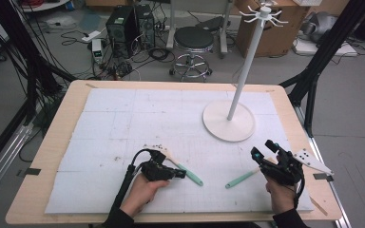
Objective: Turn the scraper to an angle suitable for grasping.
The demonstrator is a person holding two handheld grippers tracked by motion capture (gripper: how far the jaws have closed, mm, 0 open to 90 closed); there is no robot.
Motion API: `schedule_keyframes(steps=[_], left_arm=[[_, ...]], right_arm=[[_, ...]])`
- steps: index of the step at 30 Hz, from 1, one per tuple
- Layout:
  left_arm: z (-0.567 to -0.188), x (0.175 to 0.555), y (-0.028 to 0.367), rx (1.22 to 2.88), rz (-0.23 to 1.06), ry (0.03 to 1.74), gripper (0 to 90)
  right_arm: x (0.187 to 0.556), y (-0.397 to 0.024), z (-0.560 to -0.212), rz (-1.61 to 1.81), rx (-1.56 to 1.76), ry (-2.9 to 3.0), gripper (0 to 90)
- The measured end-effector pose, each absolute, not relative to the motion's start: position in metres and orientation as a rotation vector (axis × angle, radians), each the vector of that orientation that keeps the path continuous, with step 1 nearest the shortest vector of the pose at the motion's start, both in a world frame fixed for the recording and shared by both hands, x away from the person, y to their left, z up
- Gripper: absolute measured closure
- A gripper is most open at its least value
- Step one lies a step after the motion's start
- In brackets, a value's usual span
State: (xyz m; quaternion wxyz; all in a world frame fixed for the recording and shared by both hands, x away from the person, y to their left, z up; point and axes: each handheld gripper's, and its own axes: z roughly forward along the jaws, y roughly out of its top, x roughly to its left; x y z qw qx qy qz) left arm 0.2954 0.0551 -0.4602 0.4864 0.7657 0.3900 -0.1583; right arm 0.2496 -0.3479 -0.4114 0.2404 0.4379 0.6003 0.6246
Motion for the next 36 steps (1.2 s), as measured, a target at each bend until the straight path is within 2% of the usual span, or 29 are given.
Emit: schedule_keyframes(steps=[7, 15, 31, 36], left_arm=[[-0.461, 0.292, 0.043, 1.924, -0.347, 0.958, 89.9], [-0.463, 0.292, 0.029, 1.985, -0.359, 0.966, 89.9], [-0.463, 0.318, 0.002, 1.949, -0.321, 1.016, 90.0], [-0.461, 0.327, 0.000, 1.950, -0.250, 1.034, 89.9]], right_arm=[[0.250, -0.348, -0.411, 1.712, 1.202, 1.642, 23.7], [0.250, -0.348, -0.411, 1.712, 1.203, 1.638, 23.7], [0.250, -0.351, -0.410, 1.716, 1.211, 1.631, 23.7], [0.248, -0.352, -0.410, 1.714, 1.208, 1.610, 23.8]])
